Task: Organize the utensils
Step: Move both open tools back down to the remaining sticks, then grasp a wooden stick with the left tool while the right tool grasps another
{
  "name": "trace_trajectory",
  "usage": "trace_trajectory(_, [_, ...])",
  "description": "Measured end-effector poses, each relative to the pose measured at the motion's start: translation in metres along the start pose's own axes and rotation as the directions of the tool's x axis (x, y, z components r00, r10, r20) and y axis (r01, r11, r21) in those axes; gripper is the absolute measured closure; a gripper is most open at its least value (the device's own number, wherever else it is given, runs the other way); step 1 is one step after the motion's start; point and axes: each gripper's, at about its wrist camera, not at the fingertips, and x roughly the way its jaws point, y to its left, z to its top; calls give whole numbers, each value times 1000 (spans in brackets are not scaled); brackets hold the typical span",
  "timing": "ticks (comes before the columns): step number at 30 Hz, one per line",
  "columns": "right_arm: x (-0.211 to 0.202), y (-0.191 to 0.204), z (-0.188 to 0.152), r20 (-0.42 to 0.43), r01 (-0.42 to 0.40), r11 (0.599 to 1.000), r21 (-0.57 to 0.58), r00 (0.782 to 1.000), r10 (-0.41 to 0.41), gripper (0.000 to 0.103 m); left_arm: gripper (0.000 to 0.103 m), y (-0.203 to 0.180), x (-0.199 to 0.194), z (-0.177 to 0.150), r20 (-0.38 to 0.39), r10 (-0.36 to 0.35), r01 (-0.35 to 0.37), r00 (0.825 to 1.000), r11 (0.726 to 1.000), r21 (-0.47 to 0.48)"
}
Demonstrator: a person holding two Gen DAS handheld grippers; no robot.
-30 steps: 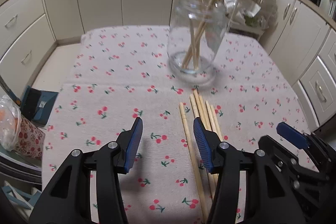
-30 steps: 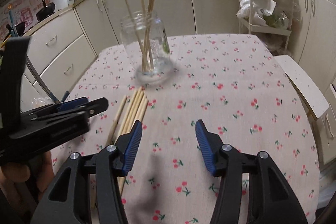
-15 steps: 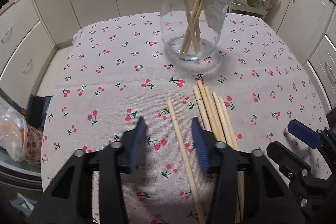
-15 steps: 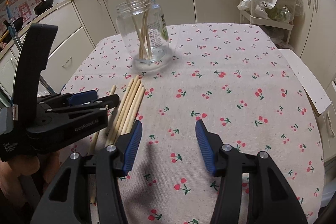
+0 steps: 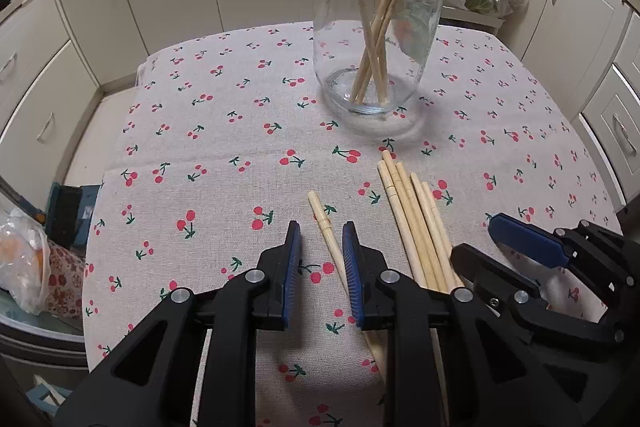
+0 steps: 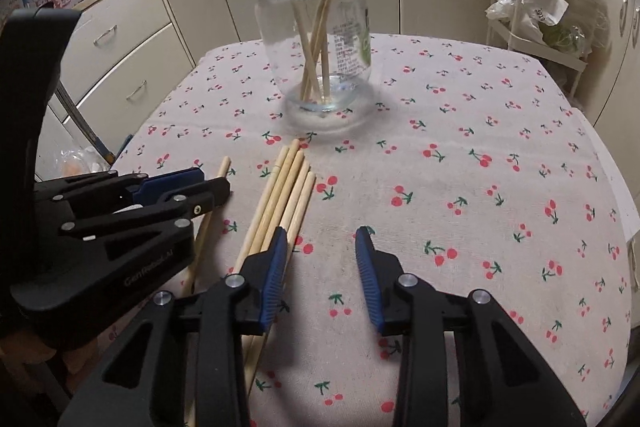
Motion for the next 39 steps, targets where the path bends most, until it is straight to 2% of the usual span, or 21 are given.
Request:
trace_trajectory(7, [5,6,6,-14,26,999,-32,1000,-26,68,83,0,0,1,-5,-8,8,1000,1000,2])
trace_trajectory(9, [4,3,7,-20,36,999,-35,999,-37,73,83,-1,0,1,-4,-14,14,1000,1000,16])
trace_trajectory(12, [1,-7,8,-33,40,999,-24,999,-41,86,85,-8,0,-1,3,-43,42,999,997,65])
trace_trajectory(15, [1,-18,11,-49,11,1000,3,999,-11,88,85,-12,-2,-3,5,-84,83,996,990,111])
trace_trajectory(19, [7,-13,16,-71,9,999,-33,997,-11,88,85,-4,-1,1,-22,-130,131,991,989,75])
trace_trajectory(22, [10,-10,19,-72,19,998,-54,997,-23,88,85,-4,1,4,-37,-133,135,990,989,63])
trace_trajectory(24, [9,-9,18,-75,27,998,-64,997,-31,96,85,-6,2,5,-37,-133,135,990,989,58])
trace_trajectory(26, [7,-11,17,-87,16,998,-59,996,-21,97,95,-6,3,6,-46,-153,155,987,987,53])
trace_trajectory(29, [6,-12,15,-103,16,997,-70,994,-23,97,96,-5,3,5,-63,-175,178,983,983,49])
trace_trajectory(34, [11,-9,21,-114,31,996,-87,993,-41,97,96,-4,6,9,-86,-169,170,982,985,12])
trace_trajectory(37, [11,-5,19,-88,41,992,-116,995,-52,97,96,-12,7,10,-83,-124,127,989,991,41])
trace_trajectory(39, [10,-8,19,-82,24,996,-91,996,-32,97,97,-18,7,11,-82,-101,106,992,992,64])
